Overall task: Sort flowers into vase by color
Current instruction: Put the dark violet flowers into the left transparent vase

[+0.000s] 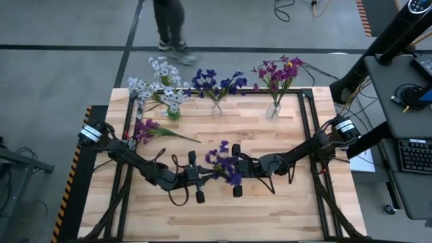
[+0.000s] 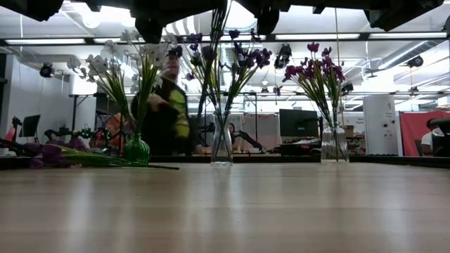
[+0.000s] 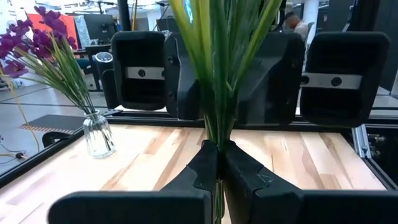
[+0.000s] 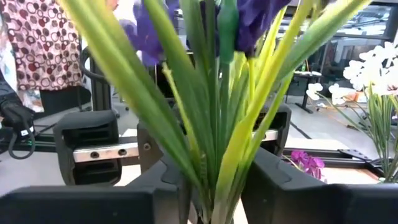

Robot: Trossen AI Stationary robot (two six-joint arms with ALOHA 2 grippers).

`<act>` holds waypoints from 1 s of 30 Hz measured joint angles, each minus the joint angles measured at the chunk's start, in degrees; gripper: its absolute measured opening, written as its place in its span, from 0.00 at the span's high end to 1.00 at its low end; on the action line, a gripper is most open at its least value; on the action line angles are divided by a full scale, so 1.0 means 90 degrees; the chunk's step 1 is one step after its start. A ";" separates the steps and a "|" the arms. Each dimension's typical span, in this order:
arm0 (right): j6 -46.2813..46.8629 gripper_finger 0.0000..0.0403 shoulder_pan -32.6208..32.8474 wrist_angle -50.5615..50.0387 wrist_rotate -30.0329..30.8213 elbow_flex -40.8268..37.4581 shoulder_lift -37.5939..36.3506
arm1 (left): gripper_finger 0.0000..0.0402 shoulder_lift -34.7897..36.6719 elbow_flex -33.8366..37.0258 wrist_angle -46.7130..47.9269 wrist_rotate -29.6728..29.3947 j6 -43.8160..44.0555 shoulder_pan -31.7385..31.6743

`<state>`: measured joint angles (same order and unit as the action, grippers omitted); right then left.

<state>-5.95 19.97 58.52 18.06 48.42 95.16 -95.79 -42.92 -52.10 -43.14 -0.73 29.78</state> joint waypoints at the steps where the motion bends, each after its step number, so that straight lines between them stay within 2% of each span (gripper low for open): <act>1: -0.0007 0.79 0.0000 0.0002 -0.0002 0.0000 0.0001 | 1.00 -0.0024 -0.0038 -0.0007 -0.0005 -0.0009 0.0000; 7: -0.0054 0.94 -0.0007 -0.0079 0.0019 0.0000 -0.0001 | 0.99 -0.0031 -0.0065 -0.0006 -0.0272 0.0000 0.0007; 9: -0.0053 0.96 -0.0012 -0.0096 0.0024 0.0000 -0.0001 | 0.96 -0.0024 -0.0065 -0.0002 -0.0330 -0.0005 0.0005; 13: -0.0047 0.96 -0.0002 -0.0144 0.0002 0.0000 -0.0001 | 0.84 -0.0016 -0.0065 -0.0024 -0.0340 0.0045 0.0011; 19: -0.0045 0.97 0.0000 -0.0221 -0.0005 -0.0002 -0.0035 | 0.62 0.0011 -0.0065 0.0033 -0.0489 0.0067 0.0081; 21: -0.0078 0.97 0.0000 -0.0450 0.0026 -0.0005 -0.0142 | 0.56 0.0081 -0.0065 0.0312 -0.0509 0.0079 0.0157; 24: -0.0081 0.97 0.0000 -0.0986 0.0426 -0.0005 -0.0473 | 0.50 0.0293 -0.0062 0.0975 -0.0507 0.0376 0.0277; 30: -0.0217 0.97 -0.0058 -0.2256 0.1050 -0.0005 -0.1342 | 0.48 0.1061 -0.0062 0.3129 -0.0501 0.1474 0.0372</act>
<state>-7.90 19.45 38.21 27.52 48.38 83.08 -86.24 -43.48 -23.94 -47.64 12.54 33.12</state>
